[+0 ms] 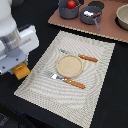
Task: Interact with the objects in diverse but meaningful ways.
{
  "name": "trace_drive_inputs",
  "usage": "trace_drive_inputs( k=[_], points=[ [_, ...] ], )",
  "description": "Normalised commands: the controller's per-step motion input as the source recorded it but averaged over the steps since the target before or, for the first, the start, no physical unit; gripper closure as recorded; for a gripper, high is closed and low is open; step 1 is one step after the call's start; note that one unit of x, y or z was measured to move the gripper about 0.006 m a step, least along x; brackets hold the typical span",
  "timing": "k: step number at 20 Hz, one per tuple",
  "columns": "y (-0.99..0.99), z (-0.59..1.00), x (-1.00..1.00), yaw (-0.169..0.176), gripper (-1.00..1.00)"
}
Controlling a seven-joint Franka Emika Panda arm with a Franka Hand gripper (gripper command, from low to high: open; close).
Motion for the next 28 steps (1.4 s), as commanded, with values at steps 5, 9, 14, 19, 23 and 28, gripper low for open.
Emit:
trace_drive_inputs(
  k=[5,9,14,19,23,28],
  points=[
    [0.27,0.78,0.98,-0.016,1.00],
    [0.27,0.48,1.00,-0.001,1.00],
    [0.31,0.33,1.00,0.000,1.00],
    [0.26,0.12,0.97,-0.015,1.00],
    [0.21,0.00,0.90,-0.040,1.00],
    [0.21,0.00,0.88,-0.045,1.00]
  ],
)
